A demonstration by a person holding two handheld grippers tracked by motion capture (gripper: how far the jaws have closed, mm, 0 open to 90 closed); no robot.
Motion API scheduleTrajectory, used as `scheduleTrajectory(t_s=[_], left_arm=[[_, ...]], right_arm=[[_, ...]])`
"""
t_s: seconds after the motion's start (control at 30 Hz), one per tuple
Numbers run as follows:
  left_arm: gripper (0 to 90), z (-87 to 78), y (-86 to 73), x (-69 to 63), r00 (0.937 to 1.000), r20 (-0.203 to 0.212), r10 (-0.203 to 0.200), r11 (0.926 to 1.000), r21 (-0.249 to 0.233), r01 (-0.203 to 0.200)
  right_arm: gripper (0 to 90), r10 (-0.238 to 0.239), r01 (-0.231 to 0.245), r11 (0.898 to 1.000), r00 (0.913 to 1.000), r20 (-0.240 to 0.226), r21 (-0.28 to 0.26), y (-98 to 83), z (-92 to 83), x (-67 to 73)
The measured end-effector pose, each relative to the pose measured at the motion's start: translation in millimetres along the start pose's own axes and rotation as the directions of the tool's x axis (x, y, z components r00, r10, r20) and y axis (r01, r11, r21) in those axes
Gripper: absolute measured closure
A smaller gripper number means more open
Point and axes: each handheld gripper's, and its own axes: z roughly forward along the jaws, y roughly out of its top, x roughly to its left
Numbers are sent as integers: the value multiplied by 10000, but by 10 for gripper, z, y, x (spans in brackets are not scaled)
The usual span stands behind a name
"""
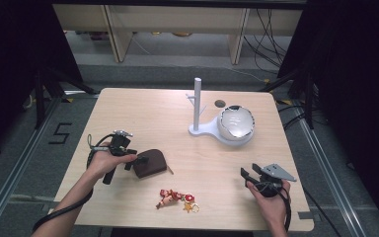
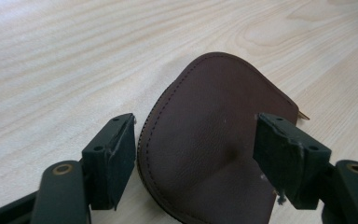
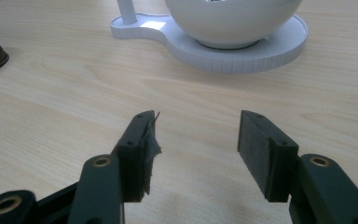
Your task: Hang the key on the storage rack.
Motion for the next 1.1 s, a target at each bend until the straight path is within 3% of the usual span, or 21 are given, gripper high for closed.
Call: scheduleTrajectory(t_s=[0.1,0.17,0.2,0.23,0.3,0.33,0.43,0.5,0.53,0.6,0.63,0.77,0.8,0.83,0.87,0.9,1.03,1.07,1.1], left_arm=[[288,23,7,2,10000,-53,-23,9999,97,24],[286,35,9,13,10000,-39,-63,9997,240,64],[286,55,5,10,9996,-59,-281,9996,100,282],[286,48,6,33,9999,-48,-135,9995,294,137],[280,58,2,47,9995,-24,-320,9992,257,320],[281,78,-4,53,9974,145,-708,9974,143,706],[282,70,-2,69,9964,156,-834,9960,330,829],[298,72,-8,89,9921,301,-1217,9917,465,1202],[311,84,-15,107,9857,495,-1608,9862,491,1584],[313,80,-23,127,9844,469,-1694,9843,592,1665],[316,82,-22,125,9806,480,-1903,9807,540,1877],[374,71,-15,121,9823,389,-1835,9814,650,1807],[391,65,-11,119,9825,330,-1834,9813,652,1810],[408,65,-11,119,9825,330,-1834,9813,652,1810],[444,36,-3,110,9842,227,-1754,9830,583,1738],[516,36,-3,110,9842,227,-1754,9830,583,1738],[594,-12,-14,44,9912,-13,-1323,9911,126,1323],[610,-53,-8,20,9969,-109,-779,9969,120,781],[633,-53,-8,20,9969,-109,-779,9969,120,781]], right_arm=[[473,5,-5,10000,10000,56,87,1,-6,8],[470,-262,262,9997,9996,-43,-2,5,5,-15],[468,-325,325,9994,9995,23,65,5,9,-17],[468,-325,325,9994,9995,23,65,5,9,-17],[466,-445,444,9990,9990,85,12,4,14,-26],[465,-397,396,9992,9992,41,111,9,8,-25],[463,-392,392,9992,9992,42,120,9,11,-25],[462,-386,386,9992,9992,51,126,10,12,-23],[461,-409,408,9991,9992,42,121,10,14,-24],[461,-407,406,9991,9992,47,118,10,14,-24],[461,-405,404,9991,9992,54,115,11,14,-24],[460,-399,399,9992,9992,25,21,11,20,-18],[458,-61,58,9996,9999,97,266,8,3,16],[457,2,-2,10000,10000,-22,-30,2,23,18],[457,-457,457,9989,9989,30,40,9,19,-21],[457,-457,457,9989,9989,30,40,9,19,-21],[456,-429,428,9990,9991,-30,-130,9,34,-21],[456,-445,445,9990,9990,9,-62,8,34,-16],[455,-438,438,9990,9990,21,-52,9,33,-13]])
